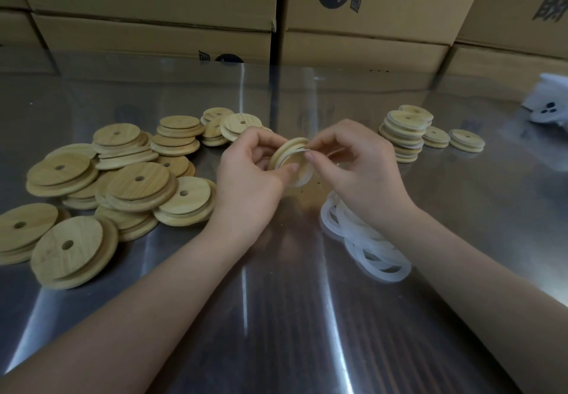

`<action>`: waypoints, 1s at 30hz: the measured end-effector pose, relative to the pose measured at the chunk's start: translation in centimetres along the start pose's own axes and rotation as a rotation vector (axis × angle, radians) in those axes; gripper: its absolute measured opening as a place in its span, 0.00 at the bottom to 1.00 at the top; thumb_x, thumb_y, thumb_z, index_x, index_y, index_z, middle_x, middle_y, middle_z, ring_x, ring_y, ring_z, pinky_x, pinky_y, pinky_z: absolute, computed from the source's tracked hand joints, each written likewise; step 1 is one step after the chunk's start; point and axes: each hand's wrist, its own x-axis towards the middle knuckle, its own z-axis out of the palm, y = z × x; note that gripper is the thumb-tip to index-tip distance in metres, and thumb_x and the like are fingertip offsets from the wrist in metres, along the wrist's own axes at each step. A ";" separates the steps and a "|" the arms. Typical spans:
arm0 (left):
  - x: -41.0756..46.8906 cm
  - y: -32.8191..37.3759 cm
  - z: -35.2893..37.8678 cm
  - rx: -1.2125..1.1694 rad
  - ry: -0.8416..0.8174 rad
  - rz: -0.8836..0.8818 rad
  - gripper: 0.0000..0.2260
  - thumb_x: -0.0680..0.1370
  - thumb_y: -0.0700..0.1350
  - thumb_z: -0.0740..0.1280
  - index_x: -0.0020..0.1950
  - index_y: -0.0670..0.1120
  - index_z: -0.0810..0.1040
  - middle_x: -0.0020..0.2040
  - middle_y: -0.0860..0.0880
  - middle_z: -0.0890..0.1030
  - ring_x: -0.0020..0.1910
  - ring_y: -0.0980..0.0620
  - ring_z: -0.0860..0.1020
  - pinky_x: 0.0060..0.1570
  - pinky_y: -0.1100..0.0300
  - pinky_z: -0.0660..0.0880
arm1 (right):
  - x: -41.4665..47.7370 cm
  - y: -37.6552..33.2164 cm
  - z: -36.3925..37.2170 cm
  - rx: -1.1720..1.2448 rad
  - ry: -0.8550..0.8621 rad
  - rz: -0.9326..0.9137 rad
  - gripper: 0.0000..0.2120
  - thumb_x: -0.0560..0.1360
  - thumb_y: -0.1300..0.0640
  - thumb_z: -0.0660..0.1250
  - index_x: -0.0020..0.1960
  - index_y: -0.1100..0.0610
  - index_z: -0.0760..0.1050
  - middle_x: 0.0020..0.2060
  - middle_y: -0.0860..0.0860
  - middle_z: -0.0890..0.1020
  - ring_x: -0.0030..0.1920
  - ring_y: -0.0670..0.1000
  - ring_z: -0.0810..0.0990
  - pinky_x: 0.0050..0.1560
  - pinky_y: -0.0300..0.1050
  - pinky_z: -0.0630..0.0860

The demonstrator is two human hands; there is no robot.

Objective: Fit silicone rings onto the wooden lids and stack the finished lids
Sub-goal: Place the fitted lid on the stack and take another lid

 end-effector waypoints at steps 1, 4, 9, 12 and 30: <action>0.0 0.0 0.0 0.040 0.000 0.021 0.15 0.70 0.32 0.74 0.46 0.50 0.78 0.44 0.51 0.84 0.45 0.57 0.84 0.47 0.63 0.80 | -0.1 0.0 0.1 -0.012 0.007 -0.031 0.01 0.72 0.65 0.73 0.42 0.62 0.81 0.38 0.52 0.81 0.40 0.50 0.79 0.42 0.47 0.78; -0.1 0.2 0.0 0.237 -0.008 0.139 0.16 0.70 0.32 0.73 0.49 0.52 0.80 0.45 0.57 0.83 0.47 0.60 0.81 0.51 0.61 0.79 | -0.2 -0.2 0.2 -0.051 0.022 -0.126 0.02 0.72 0.66 0.73 0.41 0.63 0.82 0.36 0.54 0.81 0.39 0.52 0.79 0.40 0.47 0.77; -0.1 0.2 -0.1 0.298 0.007 0.168 0.14 0.70 0.33 0.75 0.49 0.50 0.82 0.44 0.58 0.83 0.47 0.60 0.81 0.52 0.56 0.79 | -0.3 -0.1 0.1 -0.074 0.016 -0.178 0.02 0.71 0.67 0.73 0.41 0.64 0.81 0.36 0.55 0.81 0.38 0.53 0.79 0.39 0.48 0.77; 0.0 0.2 -0.2 0.308 0.023 0.175 0.16 0.69 0.32 0.74 0.45 0.53 0.80 0.40 0.61 0.81 0.44 0.62 0.81 0.49 0.60 0.79 | -0.3 -0.1 0.1 -0.083 0.000 -0.184 0.02 0.71 0.67 0.73 0.41 0.64 0.81 0.35 0.55 0.81 0.37 0.53 0.79 0.39 0.45 0.76; 0.1 0.2 0.0 0.355 0.068 0.179 0.18 0.69 0.28 0.71 0.41 0.53 0.80 0.37 0.62 0.80 0.42 0.65 0.79 0.47 0.66 0.76 | 0.0 -0.2 -0.3 -0.007 -0.047 -0.026 0.03 0.68 0.66 0.75 0.38 0.61 0.82 0.34 0.51 0.82 0.38 0.49 0.80 0.41 0.48 0.78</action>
